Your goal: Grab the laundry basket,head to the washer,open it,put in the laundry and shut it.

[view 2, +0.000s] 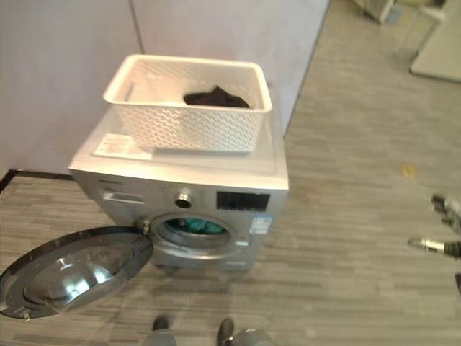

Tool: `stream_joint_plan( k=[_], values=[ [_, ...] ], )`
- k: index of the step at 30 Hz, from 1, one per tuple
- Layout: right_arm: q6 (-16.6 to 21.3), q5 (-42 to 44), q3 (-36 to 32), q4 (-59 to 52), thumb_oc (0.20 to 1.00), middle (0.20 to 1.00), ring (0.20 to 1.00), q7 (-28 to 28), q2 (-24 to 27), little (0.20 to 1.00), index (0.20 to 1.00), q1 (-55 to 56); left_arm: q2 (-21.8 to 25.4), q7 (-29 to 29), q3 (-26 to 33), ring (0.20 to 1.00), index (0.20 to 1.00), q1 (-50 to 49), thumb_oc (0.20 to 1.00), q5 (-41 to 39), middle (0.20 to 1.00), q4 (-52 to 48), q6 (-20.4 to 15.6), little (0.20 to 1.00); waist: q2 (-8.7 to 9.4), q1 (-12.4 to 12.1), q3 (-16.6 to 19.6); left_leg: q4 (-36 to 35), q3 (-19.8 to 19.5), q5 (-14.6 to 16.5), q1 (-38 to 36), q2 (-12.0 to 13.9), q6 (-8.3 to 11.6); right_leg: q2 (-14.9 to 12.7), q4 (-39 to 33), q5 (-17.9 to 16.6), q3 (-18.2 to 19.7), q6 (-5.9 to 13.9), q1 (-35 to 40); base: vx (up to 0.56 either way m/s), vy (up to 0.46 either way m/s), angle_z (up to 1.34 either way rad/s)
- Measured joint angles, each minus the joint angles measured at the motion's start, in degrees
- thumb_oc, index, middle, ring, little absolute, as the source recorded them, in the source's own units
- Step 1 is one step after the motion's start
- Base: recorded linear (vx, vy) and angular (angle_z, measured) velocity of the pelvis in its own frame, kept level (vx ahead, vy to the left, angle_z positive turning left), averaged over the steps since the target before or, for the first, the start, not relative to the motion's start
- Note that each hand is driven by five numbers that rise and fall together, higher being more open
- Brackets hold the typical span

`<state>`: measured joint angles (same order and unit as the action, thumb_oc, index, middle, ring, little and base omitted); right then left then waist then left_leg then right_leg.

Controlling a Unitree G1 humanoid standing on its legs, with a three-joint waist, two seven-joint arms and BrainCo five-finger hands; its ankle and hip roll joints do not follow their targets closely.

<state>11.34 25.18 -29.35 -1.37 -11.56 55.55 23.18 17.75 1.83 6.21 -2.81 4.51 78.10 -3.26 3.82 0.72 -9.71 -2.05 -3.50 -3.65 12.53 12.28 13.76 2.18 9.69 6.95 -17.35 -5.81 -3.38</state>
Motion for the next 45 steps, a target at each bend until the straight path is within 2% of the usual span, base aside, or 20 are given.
stream_joint_plan(
  k=[2,4,5,6,7,8,12,14,15,16,19,21,26,27,31,34,35,37,39,45],
  values=[
    [1.05,-0.21,-0.06,-0.97,1.0,1.0,1.0,1.48,-1.56,1.0,1.0,-7.06,-0.3,0.04,-0.28,1.0,1.0,0.32,1.0,-0.01,1.0,-0.43,-0.15,1.0,-1.7,-0.52,0.15,1.06,1.25,-0.25,1.24,-2.43,-0.49,0.74,-2.3,-0.53,1.49,1.51,2.58,0.1,0.231,-0.47],
    [2.26,-0.23,3.22,-1.25,1.0,1.0,1.0,5.05,-7.59,1.0,1.0,-17.52,0.61,0.52,-0.73,1.0,1.0,-1.69,1.0,-0.01,1.0,-1.7,-0.26,1.0,-1.11,-1.65,1.02,4.47,2.25,-0.73,-0.21,-5.03,-5.2,0.91,-3.38,-1.32,5.36,3.05,3.05,0.14,0.202,-0.84],
    [2.59,-0.25,3.26,-3.67,1.0,1.0,1.0,5.78,-9.44,1.0,1.0,-18.14,0.46,0.82,-1.68,1.0,1.0,-1.83,1.0,0.49,1.0,-2.03,-0.15,1.0,-0.94,-2.27,1.21,6.0,2.41,-0.47,-0.62,-6.27,-5.93,0.74,-4.88,-1.51,5.59,4.72,4.25,0.08,0.116,-0.73],
    [2.94,-0.33,2.35,-5.74,1.0,1.0,1.0,6.03,-9.18,1.0,1.0,-15.99,0.0,1.06,-3.52,1.0,1.0,-2.31,1.0,0.79,1.0,-3.35,-0.24,1.0,-1.96,-2.08,1.67,5.52,2.37,-0.45,-1.15,-7.02,-5.93,0.66,-5.42,0.34,4.19,8.97,4.87,0.1,0.153,-0.44],
    [4.04,-0.81,2.42,-4.99,1.0,1.0,1.0,7.04,-7.65,1.0,1.0,-16.05,-0.2,1.31,-6.02,1.0,1.0,-3.31,1.0,1.35,1.0,-4.38,-0.45,1.0,-2.6,-2.54,2.18,3.56,2.03,-0.48,-2.55,-6.16,-5.83,0.19,-2.93,-0.41,2.96,6.71,3.46,0.1,0.153,-0.31],
    [4.57,-1.43,2.4,-3.45,1.0,1.0,1.0,8.05,-6.46,1.0,1.0,-16.24,-0.09,1.4,-7.31,1.0,1.0,-3.16,1.0,2.33,1.0,-5.4,-0.47,1.0,-2.45,-2.68,2.45,3.85,2.27,-0.57,-2.89,-5.77,-5.87,0.89,-2.71,-0.84,2.77,1.38,3.74,0.1,0.156,-0.31],
    [3.72,-8.47,3.32,-1.33,1.0,1.0,1.0,15.83,-2.22,1.0,1.0,-25.08,0.73,1.56,-10.28,1.0,1.0,-1.27,1.0,2.96,1.0,-7.95,-0.83,1.0,-0.1,-3.01,3.45,2.74,2.83,-0.26,-4.4,-7.21,-7.01,-0.14,-4.35,-1.26,4.6,2.7,5.72,0.06,0.082,-0.26],
    [3.83,-10.23,5.45,-1.63,1.0,1.0,1.0,17.82,0.21,1.0,1.0,-29.19,0.84,1.6,-12.43,1.0,1.0,-0.98,1.0,3.02,1.0,-8.91,-1.29,1.0,-0.71,-3.06,3.97,1.61,2.7,-2.26,-5.13,-6.72,-8.96,0.31,-4.41,-0.83,5.11,3.72,6.54,0.03,0.034,-0.19],
    [4.07,-10.57,5.69,-0.94,1.0,1.0,1.0,18.42,1.32,1.0,1.0,-29.2,0.93,1.71,-12.96,1.0,1.0,-0.21,1.0,3.03,1.0,-9.44,-1.63,1.0,-0.86,-3.01,4.27,1.86,2.78,-4.74,-5.63,-6.67,-9.9,0.47,-4.46,-0.35,5.53,4.58,7.3,0.03,0.046,0.11],
    [5.74,-11.46,5.4,2.76,1.0,1.0,1.0,19.16,1.67,1.0,1.0,-27.53,2.11,1.85,-13.88,1.0,1.0,0.8,1.0,3.01,1.0,-9.57,-1.56,1.0,1.41,-3.54,5.23,1.12,2.54,-5.12,-6.33,-7.8,-10.39,-0.63,-4.57,-0.57,5.61,6.54,7.72,0.01,0.028,0.19],
    [5.2,-11.47,5.23,6.49,1.0,1.0,1.0,21.42,1.92,1.0,1.0,-30.77,3.6,2.27,-16.41,1.0,1.0,2.44,1.0,2.96,1.0,-9.57,-1.5,1.0,5.15,-3.1,6.98,-0.67,2.33,-5.36,-5.48,-10.23,-11.15,-2.86,-6.14,0.01,5.91,8.46,7.34,0.01,0.022,0.18],
    [5.58,-11.43,5.42,5.98,1.0,1.0,1.0,21.76,3.28,1.0,1.0,-33.1,3.54,2.32,-16.54,1.0,1.0,2.75,1.0,2.99,1.0,-10.31,-1.53,1.0,5.51,-3.48,7.14,-1.35,2.43,-5.17,-5.28,-10.98,-11.07,-3.57,-7.38,-0.62,5.93,9.54,7.41,0.01,0.035,0.08],
    [6.04,-11.21,10.81,7.7,1.0,1.0,1.0,21.14,14.39,1.0,1.0,-39.56,4.11,2.29,-16.07,1.0,1.0,1.63,1.0,2.81,1.0,-10.57,-1.55,1.0,6.54,-5.87,5.93,-0.87,3.18,-4.57,-3.12,-12.14,-11.78,-4.5,-9.86,-1.72,5.67,10.39,7.26,0.0,0.031,0.08],
    [6.09,-11.25,12.91,9.5,1.0,1.0,1.0,20.13,17.23,1.0,1.0,-41.44,4.33,2.3,-15.47,1.0,1.0,0.87,1.0,2.67,1.0,-9.9,-1.61,1.0,7.49,-6.49,5.01,-0.31,3.23,-4.44,-2.92,-12.19,-11.97,-4.6,-10.04,-2.03,5.48,10.68,7.31,-0.01,0.046,0.05],
    [3.87,-10.29,27.17,20.58,1.0,1.0,1.0,14.91,29.46,1.0,1.0,-50.4,5.06,2.17,-11.95,1.0,1.0,0.47,1.0,1.53,1.0,-3.34,-1.38,1.0,10.17,-8.01,3.45,1.76,3.21,-3.71,-0.35,-12.17,-12.36,-4.65,-10.25,-2.37,4.0,10.81,6.15,-0.02,0.041,0.15],
    [0.89,-12.9,44.97,29.55,1.0,1.0,1.0,11.13,31.47,1.0,1.0,-64.27,6.64,1.9,-11.78,1.0,1.0,-0.44,1.0,0.43,1.0,-1.38,-0.92,1.0,13.15,-9.7,2.73,1.7,3.53,-3.41,-0.37,-12.12,-12.84,-4.77,-10.17,-2.66,4.0,11.33,6.12,-0.02,0.033,0.05],
    [0.31,-13.72,49.74,30.88,1.0,1.0,1.0,10.19,29.93,1.0,1.0,-69.29,6.68,1.72,-11.25,1.0,1.0,-1.47,1.0,0.18,1.0,-1.19,-0.93,1.0,14.16,-10.24,3.11,1.48,3.38,-3.38,-0.56,-12.22,-12.88,-4.94,-9.83,-2.93,3.79,12.0,6.22,-0.02,0.034,0.01],
    [-0.42,-15.71,67.42,33.92,1.0,1.0,1.0,8.84,29.44,1.0,1.0,-84.02,7.32,1.62,-10.98,1.0,1.0,-0.65,1.0,-0.19,1.0,-1.21,-1.02,1.0,15.05,-11.16,2.51,1.69,3.95,-2.92,-0.62,-12.04,-13.38,-5.02,-9.28,-3.03,3.43,12.23,6.07,-0.02,0.016,-0.08],
    [-1.85,-18.26,98.49,41.08,1.0,1.0,1.0,6.24,23.01,1.0,1.0,-110.61,7.58,1.32,-8.48,1.0,1.0,1.91,1.0,-4.99,1.0,-0.89,-1.71,1.0,16.53,-12.6,1.64,1.68,4.06,-2.89,0.58,-11.99,-13.36,-4.97,-9.81,-3.73,2.73,13.48,5.28,-0.01,0.011,0.06],
    [-2.49,-19.11,99.57,40.48,1.0,1.0,1.0,2.24,17.32,1.0,1.0,-113.43,7.91,1.3,-7.62,1.0,1.0,2.54,1.0,-11.46,1.0,0.71,-1.55,1.0,19.47,-15.55,-0.41,1.78,3.47,-3.27,3.74,-12.13,-12.91,-4.93,-11.48,-4.36,2.53,14.48,3.21,0.0,0.026,0.12]
  ],
)
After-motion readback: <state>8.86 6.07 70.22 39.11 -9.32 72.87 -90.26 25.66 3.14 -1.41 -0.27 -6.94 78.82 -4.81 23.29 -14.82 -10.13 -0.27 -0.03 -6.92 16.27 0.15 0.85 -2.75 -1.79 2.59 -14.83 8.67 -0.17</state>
